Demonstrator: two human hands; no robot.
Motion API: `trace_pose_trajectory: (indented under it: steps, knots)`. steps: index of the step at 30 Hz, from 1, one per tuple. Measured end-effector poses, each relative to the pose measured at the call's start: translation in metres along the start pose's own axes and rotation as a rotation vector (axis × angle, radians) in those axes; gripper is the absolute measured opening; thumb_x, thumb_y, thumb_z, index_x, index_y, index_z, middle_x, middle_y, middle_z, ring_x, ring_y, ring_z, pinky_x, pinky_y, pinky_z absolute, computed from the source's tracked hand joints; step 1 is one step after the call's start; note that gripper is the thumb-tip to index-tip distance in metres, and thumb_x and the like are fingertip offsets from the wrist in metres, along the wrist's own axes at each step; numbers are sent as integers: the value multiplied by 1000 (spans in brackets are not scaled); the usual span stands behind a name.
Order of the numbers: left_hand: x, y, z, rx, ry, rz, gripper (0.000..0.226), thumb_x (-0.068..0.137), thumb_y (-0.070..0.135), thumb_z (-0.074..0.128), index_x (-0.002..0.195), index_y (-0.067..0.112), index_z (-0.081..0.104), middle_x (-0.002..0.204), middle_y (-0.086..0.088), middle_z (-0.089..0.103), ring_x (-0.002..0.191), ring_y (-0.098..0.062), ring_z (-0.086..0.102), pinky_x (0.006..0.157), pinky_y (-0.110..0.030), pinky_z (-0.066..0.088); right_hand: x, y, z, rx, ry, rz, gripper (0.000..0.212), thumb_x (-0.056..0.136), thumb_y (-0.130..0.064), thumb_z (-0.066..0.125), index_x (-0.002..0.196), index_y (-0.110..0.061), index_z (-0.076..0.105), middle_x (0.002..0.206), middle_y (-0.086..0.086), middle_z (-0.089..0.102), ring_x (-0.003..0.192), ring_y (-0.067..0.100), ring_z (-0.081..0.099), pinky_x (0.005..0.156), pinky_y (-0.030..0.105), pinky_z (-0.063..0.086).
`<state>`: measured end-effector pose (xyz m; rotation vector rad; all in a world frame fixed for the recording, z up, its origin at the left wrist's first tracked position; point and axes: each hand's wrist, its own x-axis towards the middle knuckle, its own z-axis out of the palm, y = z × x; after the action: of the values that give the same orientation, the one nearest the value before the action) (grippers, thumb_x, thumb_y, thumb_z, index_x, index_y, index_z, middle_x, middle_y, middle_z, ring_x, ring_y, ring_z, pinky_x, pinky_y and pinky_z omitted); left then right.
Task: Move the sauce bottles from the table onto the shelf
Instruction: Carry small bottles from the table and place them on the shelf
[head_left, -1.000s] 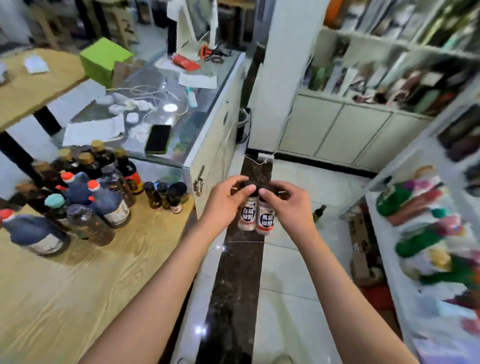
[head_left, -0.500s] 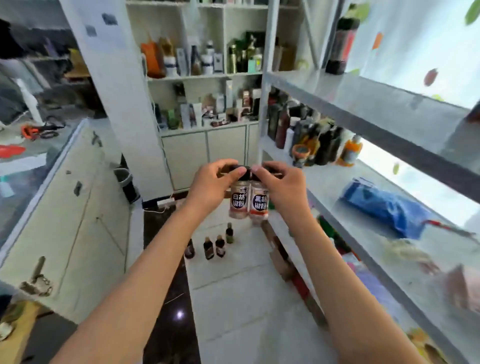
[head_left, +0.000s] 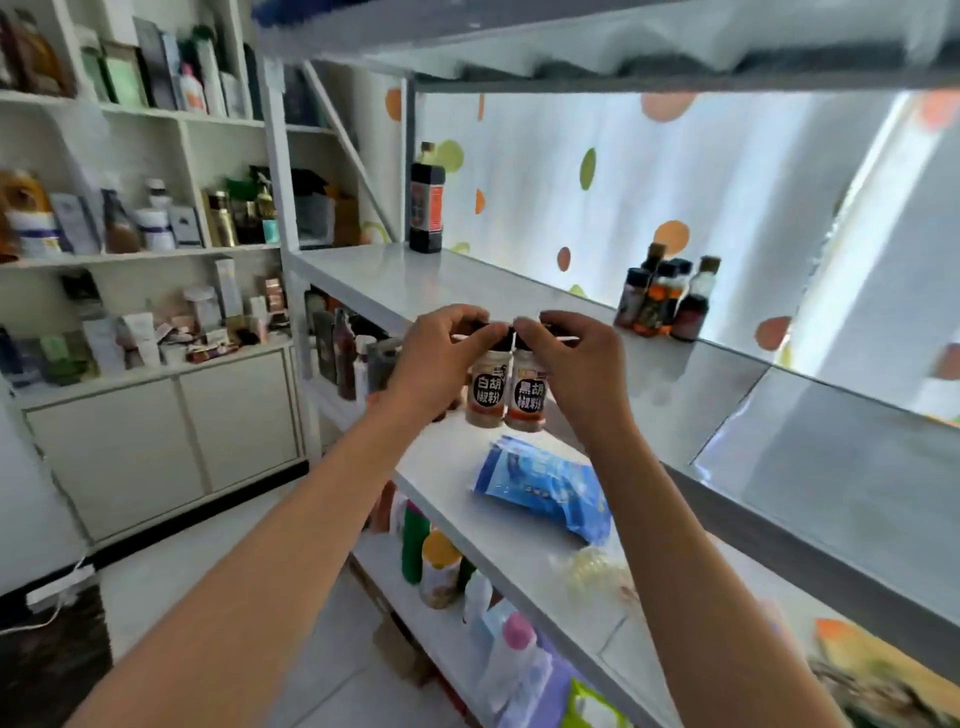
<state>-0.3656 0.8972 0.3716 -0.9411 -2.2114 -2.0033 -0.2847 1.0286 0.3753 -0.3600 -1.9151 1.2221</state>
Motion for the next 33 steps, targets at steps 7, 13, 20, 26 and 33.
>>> trace_pose_trajectory:
  steps: [7,13,20,26,33]
  knots:
    - [83,-9,71,-147,-226,63,25,88,27,71,109,15,64,105,-6,69,98,-22,68,70,-37,62,62,33,-43,-158,160,-15,40,80,-44,75,102,-10,76,91,-1,76,80,9,70,72,25,51]
    - [159,-21,128,-169,-373,145,28,89,25,70,114,14,64,106,-4,70,96,-21,68,82,-46,59,115,61,-59,-268,265,30,18,85,-29,74,96,-16,77,82,-6,74,76,9,70,72,28,56]
    - [230,-49,186,-105,-537,192,29,90,25,68,116,14,62,105,-3,68,98,-20,67,88,-46,56,176,102,-68,-353,323,109,18,82,-30,73,90,-13,74,76,-5,70,70,8,64,69,30,52]
    - [260,-55,229,-168,-640,191,24,90,21,68,112,13,62,102,-3,69,96,-17,66,88,-32,53,205,120,-87,-398,417,173,20,83,-20,76,100,-9,74,85,-3,72,88,19,71,87,39,58]
    - [251,-74,238,-210,-632,189,31,89,23,69,119,19,61,101,6,70,93,-3,67,85,-30,56,199,137,-95,-267,393,159,29,88,-17,73,117,-16,68,99,-7,72,94,7,70,83,22,56]
